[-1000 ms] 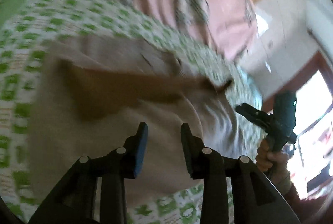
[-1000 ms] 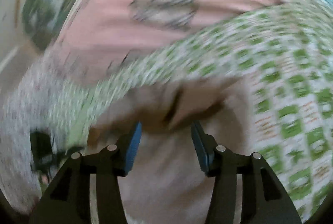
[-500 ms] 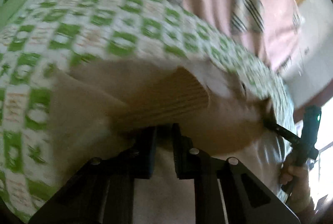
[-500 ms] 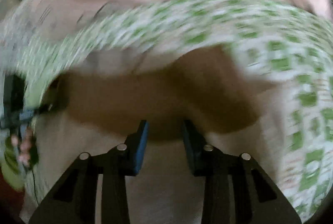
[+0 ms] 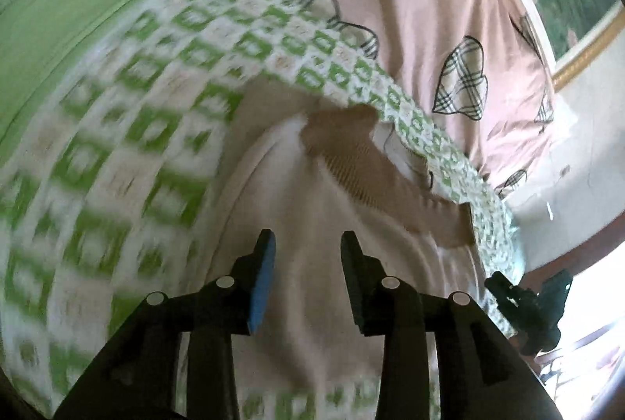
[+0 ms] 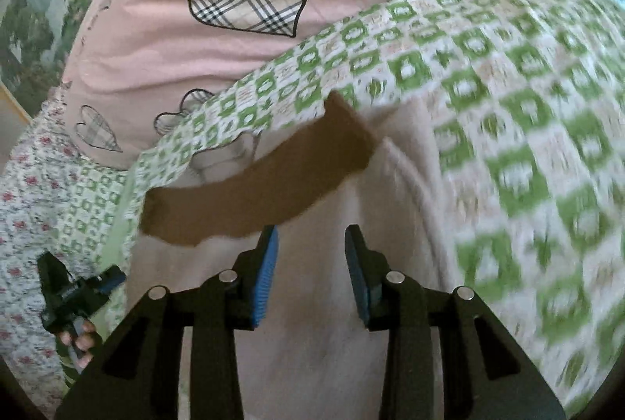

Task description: Fold small clothes

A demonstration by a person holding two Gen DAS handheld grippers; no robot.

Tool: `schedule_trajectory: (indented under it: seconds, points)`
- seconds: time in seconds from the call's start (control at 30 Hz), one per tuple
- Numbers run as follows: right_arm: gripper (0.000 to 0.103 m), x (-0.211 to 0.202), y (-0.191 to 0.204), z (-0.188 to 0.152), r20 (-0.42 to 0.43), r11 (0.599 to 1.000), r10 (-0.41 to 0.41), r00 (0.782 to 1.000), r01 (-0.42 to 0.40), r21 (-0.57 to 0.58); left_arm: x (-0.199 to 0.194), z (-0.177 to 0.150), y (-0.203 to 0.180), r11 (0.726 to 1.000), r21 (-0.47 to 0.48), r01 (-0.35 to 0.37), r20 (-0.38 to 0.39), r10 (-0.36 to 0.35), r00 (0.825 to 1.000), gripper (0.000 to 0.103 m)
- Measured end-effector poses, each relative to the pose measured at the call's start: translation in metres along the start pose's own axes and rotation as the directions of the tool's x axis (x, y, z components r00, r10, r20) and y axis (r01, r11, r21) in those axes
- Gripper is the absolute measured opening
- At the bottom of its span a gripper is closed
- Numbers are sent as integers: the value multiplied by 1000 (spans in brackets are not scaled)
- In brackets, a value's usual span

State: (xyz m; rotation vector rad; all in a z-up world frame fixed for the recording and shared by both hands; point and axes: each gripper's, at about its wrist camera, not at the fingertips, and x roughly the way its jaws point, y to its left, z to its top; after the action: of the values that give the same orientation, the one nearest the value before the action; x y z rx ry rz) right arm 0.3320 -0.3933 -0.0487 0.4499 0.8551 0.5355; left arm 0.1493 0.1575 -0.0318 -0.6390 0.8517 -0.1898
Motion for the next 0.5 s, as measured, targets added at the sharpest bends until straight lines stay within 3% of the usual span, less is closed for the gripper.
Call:
schedule_trajectory:
  seconds: [0.23, 0.5]
  points:
    - [44, -22, 1, -25, -7, 1000, 14, 1000, -14, 26, -33, -58, 26, 993, -117, -15, -51, 9, 999, 47]
    - [51, -30, 1, -34, -9, 999, 16, 1000, -16, 34, -28, -83, 46, 963, -268, 13, -81, -36, 996, 64]
